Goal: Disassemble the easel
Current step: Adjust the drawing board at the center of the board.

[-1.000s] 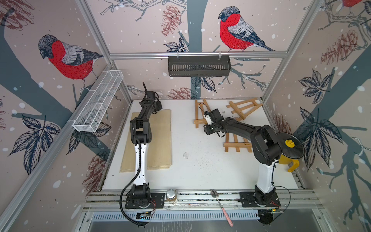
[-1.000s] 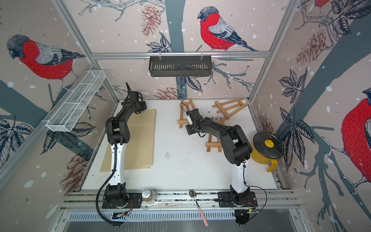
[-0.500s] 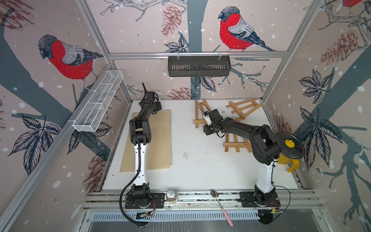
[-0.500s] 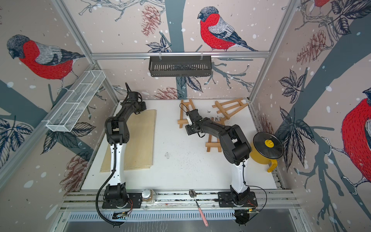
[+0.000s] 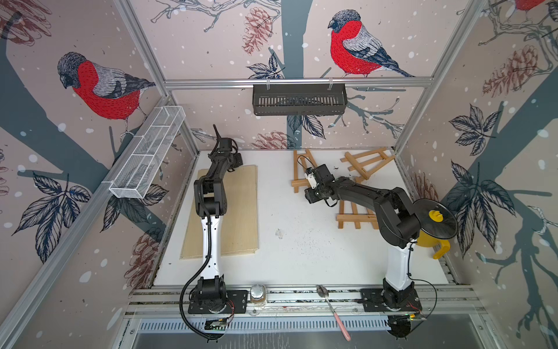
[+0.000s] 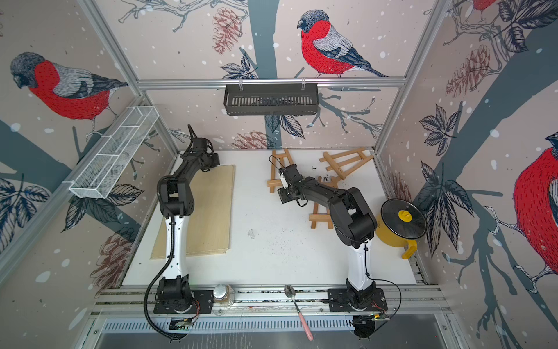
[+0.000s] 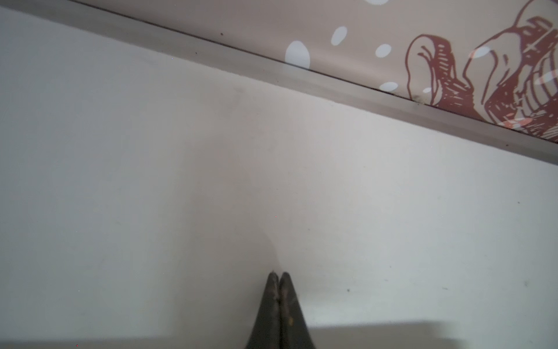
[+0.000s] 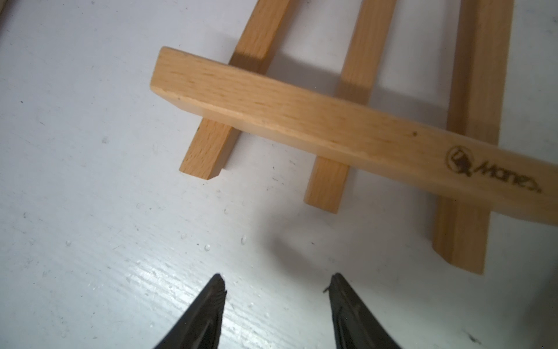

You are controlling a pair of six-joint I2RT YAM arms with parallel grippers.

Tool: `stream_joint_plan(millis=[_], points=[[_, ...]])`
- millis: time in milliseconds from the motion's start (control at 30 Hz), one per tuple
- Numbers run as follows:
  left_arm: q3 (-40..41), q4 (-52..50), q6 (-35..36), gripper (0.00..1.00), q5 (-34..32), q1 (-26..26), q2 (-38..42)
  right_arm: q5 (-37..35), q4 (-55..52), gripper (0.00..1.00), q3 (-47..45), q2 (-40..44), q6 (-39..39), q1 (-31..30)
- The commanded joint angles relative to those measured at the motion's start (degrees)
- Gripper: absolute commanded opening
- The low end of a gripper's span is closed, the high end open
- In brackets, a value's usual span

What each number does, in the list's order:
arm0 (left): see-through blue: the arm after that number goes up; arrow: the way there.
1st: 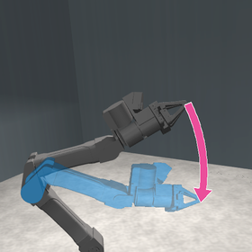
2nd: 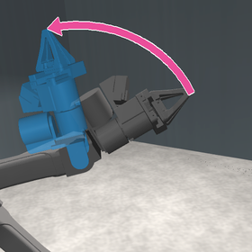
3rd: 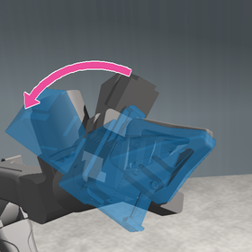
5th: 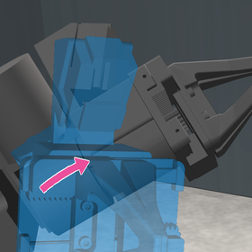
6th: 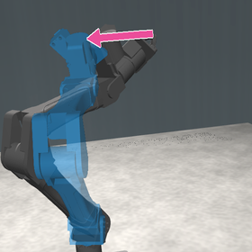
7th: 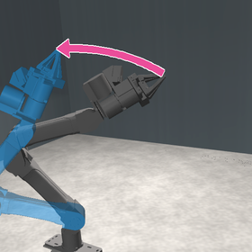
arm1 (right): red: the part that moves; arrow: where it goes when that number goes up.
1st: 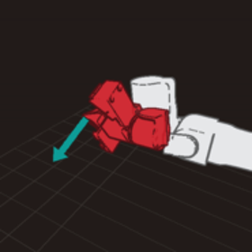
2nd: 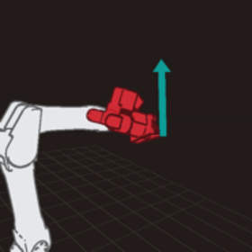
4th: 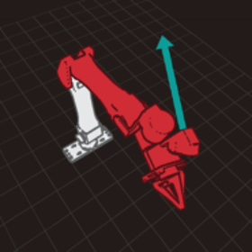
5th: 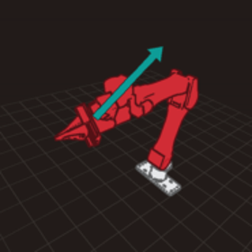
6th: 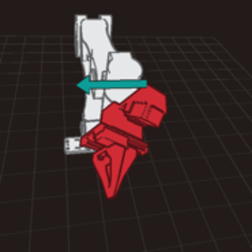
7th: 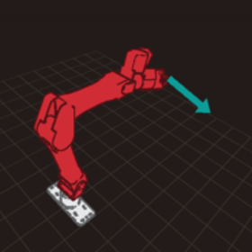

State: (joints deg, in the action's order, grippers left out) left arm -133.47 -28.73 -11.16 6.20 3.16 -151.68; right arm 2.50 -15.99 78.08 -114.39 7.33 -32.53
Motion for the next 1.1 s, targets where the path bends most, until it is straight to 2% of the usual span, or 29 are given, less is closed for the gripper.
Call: stream_joint_plan(millis=[0,333,600,767,833,967,1067], points=[[0.8,-9.4,0.7,0.00,0.3,0.1,0.0,-0.5,0.4,0.58,-0.1,0.3,0.2,-0.1],[0.8,-8.5,0.0,0.00,-0.1,0.1,0.6,-0.7,0.8,0.58,0.1,-0.2,0.1,-0.6],[0.8,-3.7,-1.0,0.17,0.0,-0.2,5.1,-4.0,-0.2,0.58,3.8,-2.0,-2.6,-3.4],[1.8,-0.8,0.3,0.24,-3.4,-1.1,11.1,-5.0,-1.9,0.58,9.9,-4.6,-4.4,-5.5],[4.1,1.1,1.8,0.20,-5.9,-1.1,13.7,-5.0,-2.3,0.58,13.1,-6.0,-5.2,-6.4],[5.2,-2.5,0.4,0.01,-13.8,-0.3,15.4,-4.3,-2.3,0.57,20.5,-10.1,-5.9,-7.7],[6.0,-6.9,0.5,0.00,-20.9,0.6,15.7,-3.0,-1.4,0.50,27.0,-14.6,-5.6,-8.3]])
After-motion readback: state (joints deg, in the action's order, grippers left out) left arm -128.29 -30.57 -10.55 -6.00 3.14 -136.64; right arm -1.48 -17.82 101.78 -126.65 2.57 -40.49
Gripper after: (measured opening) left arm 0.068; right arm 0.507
